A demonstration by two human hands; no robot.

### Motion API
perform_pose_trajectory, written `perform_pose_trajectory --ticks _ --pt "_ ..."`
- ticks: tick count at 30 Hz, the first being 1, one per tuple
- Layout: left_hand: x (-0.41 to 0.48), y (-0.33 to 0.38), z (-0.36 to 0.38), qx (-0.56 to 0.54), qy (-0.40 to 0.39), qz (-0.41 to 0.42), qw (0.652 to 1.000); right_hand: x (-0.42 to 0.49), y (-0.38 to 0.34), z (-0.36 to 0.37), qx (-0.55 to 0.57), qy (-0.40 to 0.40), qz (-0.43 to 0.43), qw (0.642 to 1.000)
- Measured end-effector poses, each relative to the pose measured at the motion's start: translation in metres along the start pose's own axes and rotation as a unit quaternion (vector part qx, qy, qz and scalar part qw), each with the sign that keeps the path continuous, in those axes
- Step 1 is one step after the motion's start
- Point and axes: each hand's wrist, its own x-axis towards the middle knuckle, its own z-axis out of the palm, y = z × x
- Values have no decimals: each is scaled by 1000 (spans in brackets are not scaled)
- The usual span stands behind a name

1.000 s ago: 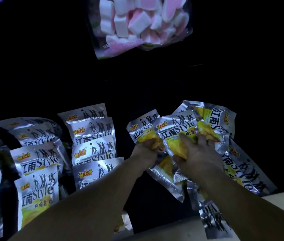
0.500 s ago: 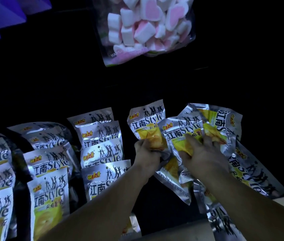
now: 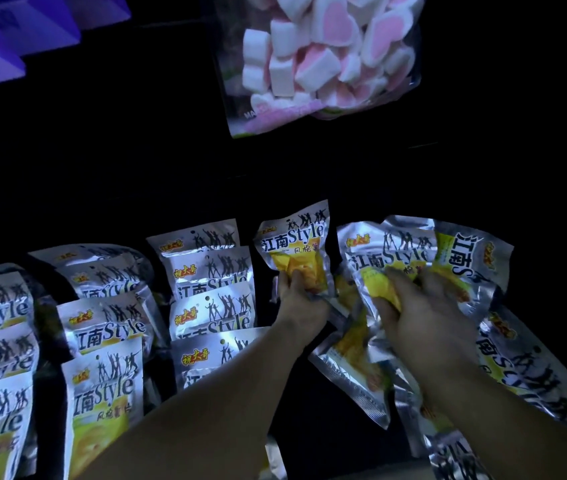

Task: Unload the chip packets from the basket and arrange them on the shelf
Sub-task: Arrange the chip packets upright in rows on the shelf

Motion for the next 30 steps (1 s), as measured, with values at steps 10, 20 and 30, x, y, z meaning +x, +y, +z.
perform_pose_trajectory --ticks 10,20,30 --pt "-22 2 -10 90 79 34 992 1 -29 -6 35 -15 -28 999" --pt "-35 15 -14 -207 -23 -56 976 -10 -41 -2 83 -40 -12 996" --pt "-51 25 -38 -193 39 -64 978 -28 -1 -18 223 -45 -31 973"
